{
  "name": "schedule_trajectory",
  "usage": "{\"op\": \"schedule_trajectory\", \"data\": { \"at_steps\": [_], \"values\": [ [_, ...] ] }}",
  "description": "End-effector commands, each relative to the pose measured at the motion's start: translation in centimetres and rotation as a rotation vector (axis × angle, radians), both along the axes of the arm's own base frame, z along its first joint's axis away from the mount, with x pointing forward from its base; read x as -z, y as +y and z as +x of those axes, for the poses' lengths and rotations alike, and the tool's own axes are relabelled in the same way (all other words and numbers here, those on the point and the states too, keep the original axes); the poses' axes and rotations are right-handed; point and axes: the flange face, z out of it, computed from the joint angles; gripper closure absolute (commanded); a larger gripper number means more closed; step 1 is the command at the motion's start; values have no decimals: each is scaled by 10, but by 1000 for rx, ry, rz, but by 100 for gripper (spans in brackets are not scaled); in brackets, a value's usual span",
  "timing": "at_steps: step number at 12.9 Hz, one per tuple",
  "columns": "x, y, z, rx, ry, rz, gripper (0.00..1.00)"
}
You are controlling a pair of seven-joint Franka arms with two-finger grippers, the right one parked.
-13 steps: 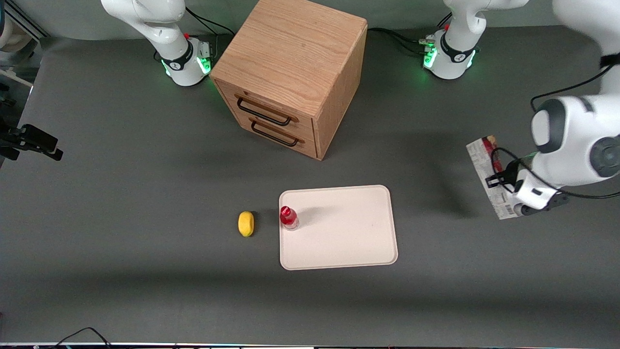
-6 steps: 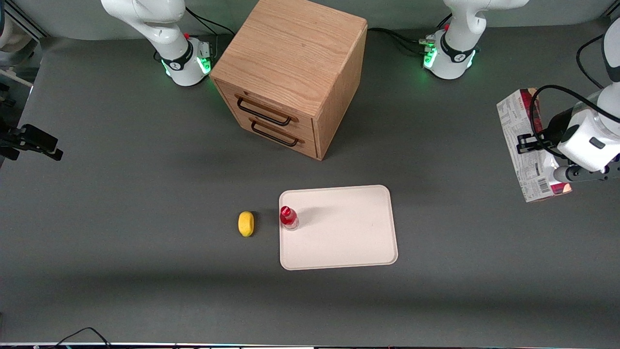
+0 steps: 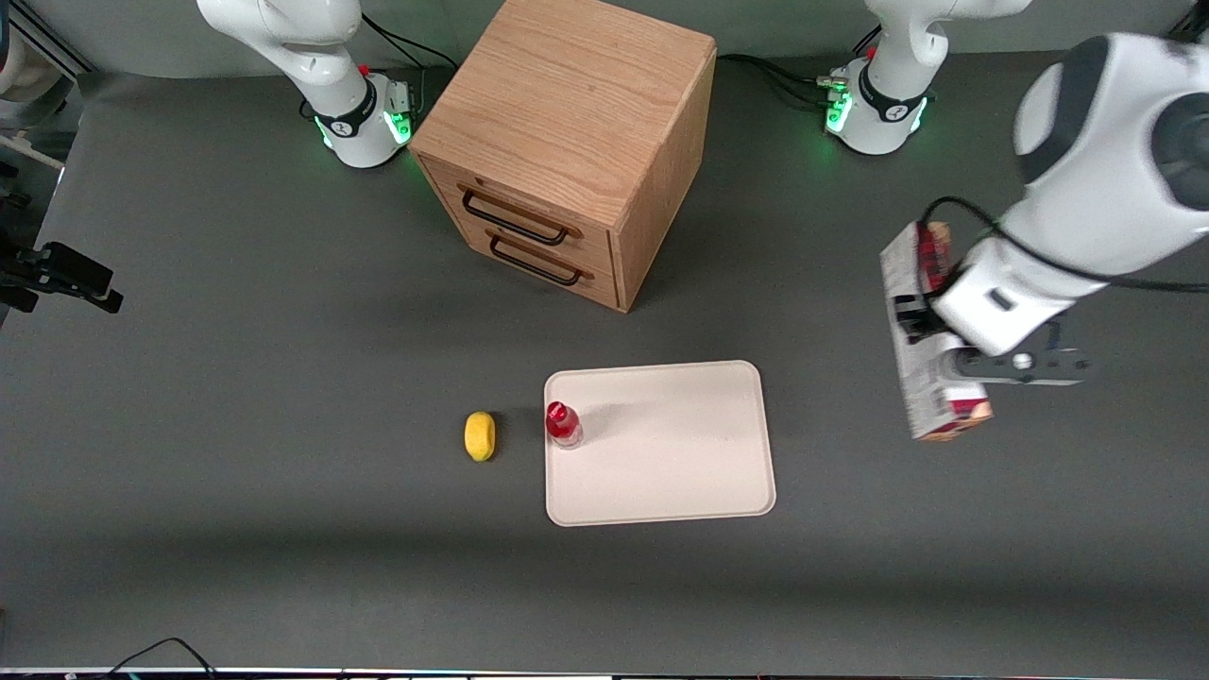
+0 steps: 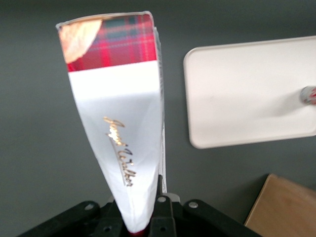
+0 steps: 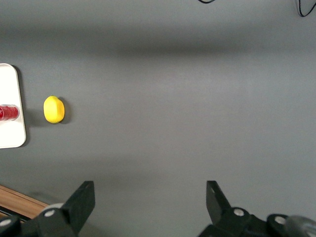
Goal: Place red cookie box on tray
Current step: 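Lower the cookie box onto the tray beside its edge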
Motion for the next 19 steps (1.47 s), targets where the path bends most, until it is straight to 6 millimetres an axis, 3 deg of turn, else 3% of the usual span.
{"op": "schedule_trajectory", "data": {
  "at_steps": [1,3,6,9,13,15,19],
  "values": [
    [45,-67,15,-44,-53,17,100],
    [94,-101,23,-66,-67,20,100],
    [180,-111,41,-52,-45,10,100],
    [234,-115,46,-59,-23,4,100],
    [291,-125,46,-55,-32,6,100],
    [310,-126,44,-61,-18,-4,100],
    [325,-124,44,-70,-8,-2,100]
  ]
}}
